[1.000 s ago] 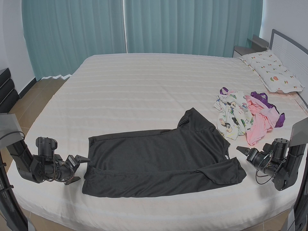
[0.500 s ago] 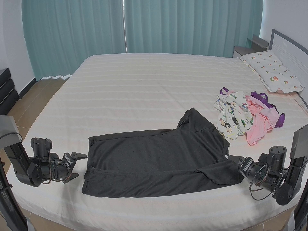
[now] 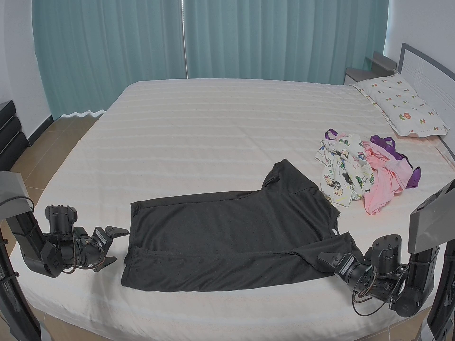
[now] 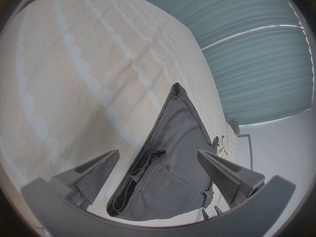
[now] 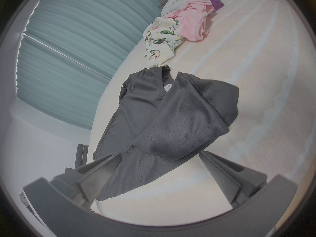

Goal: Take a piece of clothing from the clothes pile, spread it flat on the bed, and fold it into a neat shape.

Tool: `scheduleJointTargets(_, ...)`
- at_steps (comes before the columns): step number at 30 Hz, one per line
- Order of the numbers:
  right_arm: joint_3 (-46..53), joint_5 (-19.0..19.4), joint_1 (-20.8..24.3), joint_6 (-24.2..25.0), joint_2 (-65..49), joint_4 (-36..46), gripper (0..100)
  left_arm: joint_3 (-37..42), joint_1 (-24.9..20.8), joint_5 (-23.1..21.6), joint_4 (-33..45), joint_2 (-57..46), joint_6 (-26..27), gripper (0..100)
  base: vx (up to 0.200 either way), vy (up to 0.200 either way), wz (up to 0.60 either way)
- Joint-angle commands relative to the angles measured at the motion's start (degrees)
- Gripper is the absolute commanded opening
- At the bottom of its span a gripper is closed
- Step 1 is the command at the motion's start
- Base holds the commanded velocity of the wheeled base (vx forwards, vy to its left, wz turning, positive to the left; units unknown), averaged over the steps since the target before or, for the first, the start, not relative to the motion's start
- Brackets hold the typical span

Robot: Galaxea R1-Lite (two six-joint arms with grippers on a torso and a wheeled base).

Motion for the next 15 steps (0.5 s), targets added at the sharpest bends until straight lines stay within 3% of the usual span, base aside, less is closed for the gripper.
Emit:
scheduleJointTargets(1,-0.42,0.03,0.42,0.39,1.20,-0.23,100,0.02,0.03,0.15,-0.04,0.23,0.02,100,0.000,0.000,0.00)
scheduleJointTargets(15,-4.02,-0.05,-0.63,5.49,2.08,-0.58,100,-0.16,-0.06,0.50,-0.22,0.58,0.20,100,0.000,0.000,0.00)
